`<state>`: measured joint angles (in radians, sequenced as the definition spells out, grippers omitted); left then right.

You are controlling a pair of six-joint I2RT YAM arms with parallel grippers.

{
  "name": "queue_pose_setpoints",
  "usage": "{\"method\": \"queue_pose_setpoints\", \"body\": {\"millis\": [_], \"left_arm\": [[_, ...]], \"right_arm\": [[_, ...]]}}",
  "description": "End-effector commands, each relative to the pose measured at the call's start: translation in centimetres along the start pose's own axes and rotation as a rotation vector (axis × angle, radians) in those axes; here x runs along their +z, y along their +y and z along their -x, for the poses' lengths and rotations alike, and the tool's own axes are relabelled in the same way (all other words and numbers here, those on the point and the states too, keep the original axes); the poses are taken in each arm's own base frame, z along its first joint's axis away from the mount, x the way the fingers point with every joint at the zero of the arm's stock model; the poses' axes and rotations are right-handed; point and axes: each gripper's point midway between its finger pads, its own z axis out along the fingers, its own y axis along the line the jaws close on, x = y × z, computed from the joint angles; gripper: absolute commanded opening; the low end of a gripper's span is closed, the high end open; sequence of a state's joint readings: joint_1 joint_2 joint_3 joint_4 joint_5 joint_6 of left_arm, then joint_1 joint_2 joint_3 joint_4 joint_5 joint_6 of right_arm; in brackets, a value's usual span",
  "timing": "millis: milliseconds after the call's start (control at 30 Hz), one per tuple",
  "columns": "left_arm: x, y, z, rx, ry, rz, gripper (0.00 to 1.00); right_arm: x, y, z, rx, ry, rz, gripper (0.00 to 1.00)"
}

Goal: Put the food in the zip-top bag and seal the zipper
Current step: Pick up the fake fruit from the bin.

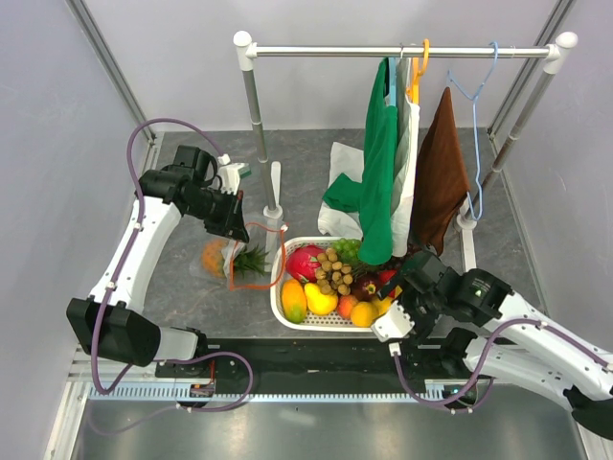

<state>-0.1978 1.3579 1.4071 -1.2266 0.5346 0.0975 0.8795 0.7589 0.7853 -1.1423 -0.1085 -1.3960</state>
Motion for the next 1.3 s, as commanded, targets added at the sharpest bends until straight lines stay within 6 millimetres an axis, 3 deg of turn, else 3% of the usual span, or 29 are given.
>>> {"method": "queue_pose_setpoints", "body": {"millis": [0, 100, 233, 400, 500, 667, 833, 1267], "left_arm": [[-0.7, -0.9, 0.2, 0.016, -0.039, -0.026, 0.02], [-0.7, -0.9, 0.2, 0.016, -0.042, -0.027, 0.02], [-0.6, -0.9, 0.2, 0.012, -0.037, -0.031, 0.02], [-0.4, -0.9, 0.4, 0.009, -0.035, -0.035, 0.02], [-0.4, -0.9, 0.5, 0.011, -0.037, -0.035, 0.02], [-0.5, -0.9, 0.4, 0.013, -0.038, -0.035, 0.02], [-0.4, -1.0, 0.4, 0.008, -0.035, -0.042, 0.02], [-0.4, -1.1, 0.4, 0.008, -0.036, -0.049, 0.02]], "right_arm": [[0.8, -1.7, 0.2, -0.023, -0.013, -0.056, 0.98], [1.1, -2.6, 0.7, 0.007, -0.033, -0.082, 0.98], [0.1, -6.5, 1.9, 0.106, -0.084, -0.201, 0.98], [0.3, -8.0, 2.1, 0.157, -0.087, -0.211, 0.98], [0.5, -7.4, 1.8, 0.137, -0.082, -0.204, 0.98], [0.0, -4.4, 2.1, 0.085, -0.101, -0.082, 0.98], [0.6, -2.2, 1.0, 0.049, -0.049, 0.008, 0.98], [2.5, -2.1, -1.1, 0.186, 0.033, 0.092, 0.90]]}}
